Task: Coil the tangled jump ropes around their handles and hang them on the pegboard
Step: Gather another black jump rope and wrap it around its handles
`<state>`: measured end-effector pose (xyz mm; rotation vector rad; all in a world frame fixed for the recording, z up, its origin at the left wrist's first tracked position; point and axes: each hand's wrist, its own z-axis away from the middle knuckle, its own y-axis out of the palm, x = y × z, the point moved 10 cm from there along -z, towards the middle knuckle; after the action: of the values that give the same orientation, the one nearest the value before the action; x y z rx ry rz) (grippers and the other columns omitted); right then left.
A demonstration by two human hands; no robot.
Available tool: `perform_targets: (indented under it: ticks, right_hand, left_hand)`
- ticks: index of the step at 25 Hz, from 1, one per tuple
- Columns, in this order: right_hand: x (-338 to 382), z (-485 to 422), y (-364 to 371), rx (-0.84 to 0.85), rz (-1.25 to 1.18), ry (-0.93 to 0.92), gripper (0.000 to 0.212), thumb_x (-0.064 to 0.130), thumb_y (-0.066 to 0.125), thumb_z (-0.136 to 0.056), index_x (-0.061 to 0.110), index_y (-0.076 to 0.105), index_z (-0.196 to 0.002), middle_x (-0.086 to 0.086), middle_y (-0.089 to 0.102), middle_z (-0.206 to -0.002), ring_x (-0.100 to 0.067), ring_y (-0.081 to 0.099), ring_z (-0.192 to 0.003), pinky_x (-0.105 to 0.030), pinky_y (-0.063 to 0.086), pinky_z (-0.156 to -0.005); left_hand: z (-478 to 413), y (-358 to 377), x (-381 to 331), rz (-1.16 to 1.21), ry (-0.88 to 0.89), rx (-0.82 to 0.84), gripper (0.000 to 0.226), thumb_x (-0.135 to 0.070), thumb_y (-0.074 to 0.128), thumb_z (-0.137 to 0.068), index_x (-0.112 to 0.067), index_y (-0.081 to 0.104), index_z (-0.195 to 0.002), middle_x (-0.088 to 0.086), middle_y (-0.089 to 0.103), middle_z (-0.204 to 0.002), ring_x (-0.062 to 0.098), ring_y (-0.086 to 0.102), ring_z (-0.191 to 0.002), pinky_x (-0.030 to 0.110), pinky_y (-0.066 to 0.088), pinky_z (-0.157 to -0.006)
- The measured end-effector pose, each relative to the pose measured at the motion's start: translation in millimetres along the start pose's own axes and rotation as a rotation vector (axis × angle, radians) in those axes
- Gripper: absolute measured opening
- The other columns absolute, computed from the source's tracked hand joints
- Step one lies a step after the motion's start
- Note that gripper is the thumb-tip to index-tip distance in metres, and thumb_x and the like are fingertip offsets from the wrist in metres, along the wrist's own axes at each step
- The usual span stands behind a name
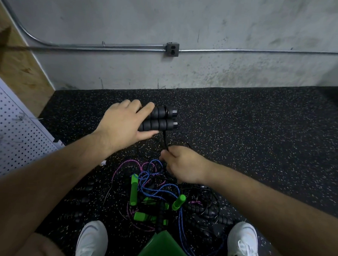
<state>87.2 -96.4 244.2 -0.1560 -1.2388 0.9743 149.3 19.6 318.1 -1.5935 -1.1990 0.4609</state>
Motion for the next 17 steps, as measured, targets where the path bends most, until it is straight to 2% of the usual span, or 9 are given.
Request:
perform_targets:
  ticks: [1, 2, 4, 6, 9, 11, 14, 17]
  right_hand:
    - [4.8, 3.3, 5.2, 0.043, 0.028, 0.018, 0.040, 0.031, 0.038, -0.108, -0.002, 0.059, -0.100, -0.013, 0.060, -0.073, -0.024, 0.058, -0.061, -0.050, 0.057, -0.063]
    - [10.4, 7.9, 6.2, 0.081, 0.050, 0.037, 0.040, 0.028, 0.038, -0.107, -0.002, 0.059, -0.094, -0.013, 0.063, -0.073, -0.023, 0.062, -0.060, -0.043, 0.056, -0.058]
    - [20.9, 21.9, 0.2, 0.160, 0.052, 0.069, 0.036, 0.026, 0.040, -0.106, 0.003, 0.059, -0.085, -0.006, 0.067, -0.069, -0.015, 0.065, -0.056, -0.026, 0.050, -0.055]
    - [33.2, 39.0, -17.1, 0.174, 0.182, 0.049, 0.034, 0.030, 0.042, -0.107, 0.011, 0.056, -0.082, 0.002, 0.067, -0.070, -0.010, 0.067, -0.057, -0.023, 0.050, -0.057]
    - [59.2, 52.0, -70.8, -0.138, 0.701, -0.093, 0.027, 0.038, 0.040, -0.106, 0.026, 0.057, -0.089, 0.008, 0.061, -0.080, -0.009, 0.061, -0.067, -0.025, 0.048, -0.058]
    - [73.2, 55.6, -100.1, -0.362, 0.874, -0.205, 0.026, 0.041, 0.038, -0.105, 0.031, 0.062, -0.103, 0.012, 0.063, -0.087, -0.010, 0.059, -0.077, -0.029, 0.048, -0.065]
    - [66.1, 50.6, -124.6, -0.459, 0.776, -0.318, 0.023, 0.044, 0.044, -0.102, 0.039, 0.067, -0.107, 0.017, 0.068, -0.099, -0.008, 0.061, -0.093, -0.028, 0.046, -0.072]
    - [30.9, 32.8, -138.8, -0.435, 0.605, -0.305, 0.018, 0.046, 0.055, -0.097, 0.038, 0.071, -0.102, 0.019, 0.070, -0.099, -0.005, 0.062, -0.094, -0.031, 0.052, -0.080]
  left_hand:
    - [0.5, 4.5, 1.7, -0.010, -0.003, 0.021, 0.077, -0.071, 0.049, -0.084, -0.016, 0.050, -0.138, 0.012, 0.062, -0.100, 0.033, 0.062, -0.086, 0.042, 0.052, -0.071]
    - [0.9, 8.4, 2.3, -0.013, -0.002, 0.037, 0.077, -0.071, 0.049, -0.084, -0.016, 0.050, -0.138, 0.012, 0.062, -0.100, 0.033, 0.061, -0.086, 0.042, 0.051, -0.072]
    - [1.1, 12.6, 2.3, -0.013, -0.007, 0.051, 0.077, -0.071, 0.049, -0.083, -0.017, 0.050, -0.138, 0.011, 0.062, -0.101, 0.032, 0.061, -0.087, 0.042, 0.051, -0.072]
    - [0.4, 13.7, 1.5, -0.016, -0.013, 0.058, 0.077, -0.071, 0.047, -0.083, -0.018, 0.050, -0.138, 0.011, 0.062, -0.102, 0.032, 0.061, -0.088, 0.041, 0.050, -0.073]
    - [-0.5, 13.6, -5.5, 0.013, 0.043, 0.074, 0.081, -0.075, 0.042, -0.082, -0.019, 0.049, -0.140, 0.008, 0.063, -0.103, 0.029, 0.061, -0.090, 0.041, 0.050, -0.076]
    - [1.1, 10.5, -20.9, 0.047, 0.160, 0.060, 0.081, -0.077, 0.041, -0.082, -0.020, 0.051, -0.138, 0.004, 0.063, -0.099, 0.026, 0.061, -0.087, 0.040, 0.052, -0.075]
    - [7.0, -1.6, -52.8, 0.167, 0.346, 0.031, 0.076, -0.078, 0.044, -0.082, -0.022, 0.056, -0.132, -0.003, 0.060, -0.093, 0.020, 0.059, -0.080, 0.037, 0.053, -0.071]
    - [10.5, -20.1, -67.6, 0.328, 0.384, -0.002, 0.070, -0.074, 0.054, -0.083, -0.023, 0.057, -0.130, -0.007, 0.056, -0.090, 0.016, 0.055, -0.079, 0.033, 0.050, -0.073]
